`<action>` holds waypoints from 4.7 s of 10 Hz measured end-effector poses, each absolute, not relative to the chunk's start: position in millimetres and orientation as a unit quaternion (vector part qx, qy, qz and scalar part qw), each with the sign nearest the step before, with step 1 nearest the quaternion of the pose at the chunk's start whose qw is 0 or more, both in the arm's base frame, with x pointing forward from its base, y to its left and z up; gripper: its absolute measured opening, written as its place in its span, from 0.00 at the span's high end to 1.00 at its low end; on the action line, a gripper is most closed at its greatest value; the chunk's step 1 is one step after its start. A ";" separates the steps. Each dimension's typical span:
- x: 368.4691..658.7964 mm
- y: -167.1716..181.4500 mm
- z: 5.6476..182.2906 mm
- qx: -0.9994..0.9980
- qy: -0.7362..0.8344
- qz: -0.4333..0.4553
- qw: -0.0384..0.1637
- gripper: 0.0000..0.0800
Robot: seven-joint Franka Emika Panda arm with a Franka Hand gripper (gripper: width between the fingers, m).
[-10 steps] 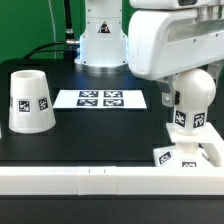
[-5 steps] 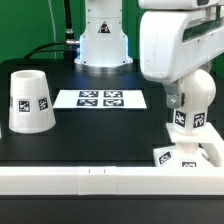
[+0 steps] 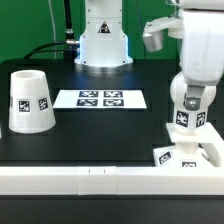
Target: Assemble lamp
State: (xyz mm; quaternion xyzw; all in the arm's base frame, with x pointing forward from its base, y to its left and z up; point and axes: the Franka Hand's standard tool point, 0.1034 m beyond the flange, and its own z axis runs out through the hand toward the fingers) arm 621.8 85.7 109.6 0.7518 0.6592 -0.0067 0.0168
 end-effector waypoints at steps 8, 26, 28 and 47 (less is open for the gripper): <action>623.0 88.2 111.1 0.598 0.801 -0.015 0.024 0.13; 621.3 87.9 109.9 0.898 0.440 -0.021 0.014 0.28; 620.7 88.0 109.8 0.928 0.372 -0.020 0.007 0.28; 622.8 93.2 109.2 0.932 -0.356 -0.025 -0.070 0.28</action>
Offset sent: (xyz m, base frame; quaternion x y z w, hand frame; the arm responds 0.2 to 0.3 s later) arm 0.0089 0.0084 0.0066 -0.0053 -0.0127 -0.1842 0.9828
